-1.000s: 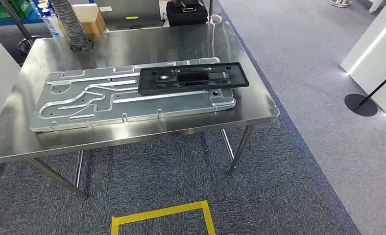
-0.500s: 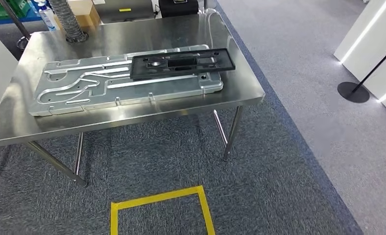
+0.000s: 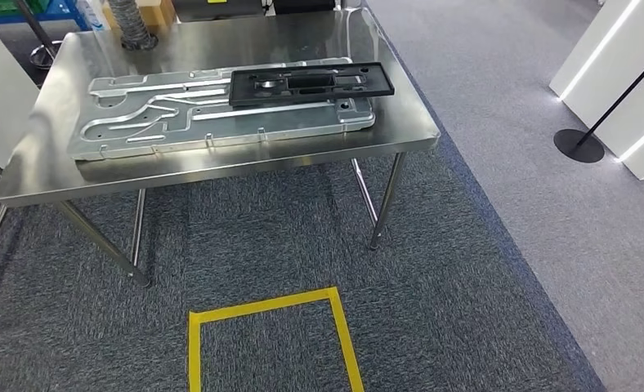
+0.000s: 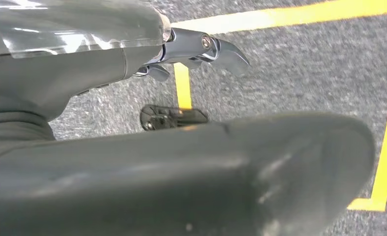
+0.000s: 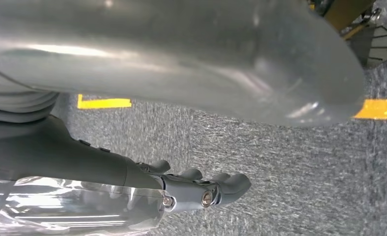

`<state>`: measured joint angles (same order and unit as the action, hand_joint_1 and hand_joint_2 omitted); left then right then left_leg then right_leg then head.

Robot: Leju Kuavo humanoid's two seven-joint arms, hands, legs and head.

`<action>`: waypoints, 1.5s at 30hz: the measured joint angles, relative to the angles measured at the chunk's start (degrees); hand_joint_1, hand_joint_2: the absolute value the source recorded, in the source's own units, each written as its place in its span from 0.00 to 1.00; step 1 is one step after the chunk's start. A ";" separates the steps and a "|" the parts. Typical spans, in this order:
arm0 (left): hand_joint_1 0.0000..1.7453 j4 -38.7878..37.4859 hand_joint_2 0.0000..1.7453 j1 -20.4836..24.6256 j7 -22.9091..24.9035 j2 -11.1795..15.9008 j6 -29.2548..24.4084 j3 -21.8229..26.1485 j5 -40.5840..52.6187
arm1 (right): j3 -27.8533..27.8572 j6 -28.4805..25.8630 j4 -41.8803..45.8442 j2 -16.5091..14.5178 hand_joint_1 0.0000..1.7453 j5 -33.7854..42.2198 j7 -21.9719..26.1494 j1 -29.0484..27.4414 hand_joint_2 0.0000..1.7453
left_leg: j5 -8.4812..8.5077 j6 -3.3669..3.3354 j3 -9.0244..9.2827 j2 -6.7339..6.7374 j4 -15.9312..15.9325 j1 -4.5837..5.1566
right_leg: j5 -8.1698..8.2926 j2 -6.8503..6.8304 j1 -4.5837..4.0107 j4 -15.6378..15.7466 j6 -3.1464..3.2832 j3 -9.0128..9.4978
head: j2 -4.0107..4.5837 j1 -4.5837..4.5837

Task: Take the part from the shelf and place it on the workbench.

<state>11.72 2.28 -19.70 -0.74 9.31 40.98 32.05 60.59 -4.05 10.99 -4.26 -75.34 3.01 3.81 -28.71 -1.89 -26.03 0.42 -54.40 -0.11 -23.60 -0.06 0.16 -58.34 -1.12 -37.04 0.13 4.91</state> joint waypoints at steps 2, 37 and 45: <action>0.00 0.00 0.00 0.01 -0.25 0.02 -0.19 0.17 0.09 | -0.40 0.07 -0.11 0.02 0.00 -0.07 0.85 0.10 0.00 | 1.12 -0.72 -1.34 0.15 -0.18 0.19 | -5.79 0.06 0.16 -6.79 -0.33 -1.95 | 0.00 0.00; 0.00 -0.02 0.00 1.37 -0.25 -0.31 -0.35 0.76 2.76 | -1.67 1.41 -0.61 -0.94 0.00 -0.66 3.85 1.10 0.00 | 3.55 -0.49 -5.68 -1.04 -1.16 0.18 | -8.77 -0.13 0.56 -16.51 -0.57 -2.78 | 0.00 -0.02; 0.00 -0.02 0.00 1.37 -0.08 -0.61 -0.92 0.85 2.77 | -1.94 0.82 -0.48 -0.95 0.00 -0.57 4.35 1.24 0.00 | 7.66 1.63 -10.19 -1.25 -2.18 0.18 | -7.85 0.28 -0.22 5.00 1.61 14.04 | 0.00 -0.02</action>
<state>11.69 3.66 -19.78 -1.35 8.39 41.82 34.82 58.65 -3.23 10.51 -5.21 -75.91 7.36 5.05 -21.05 -0.26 -36.21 -0.83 -56.57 0.08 -31.45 0.22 -0.07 -53.34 0.48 -23.00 0.13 4.89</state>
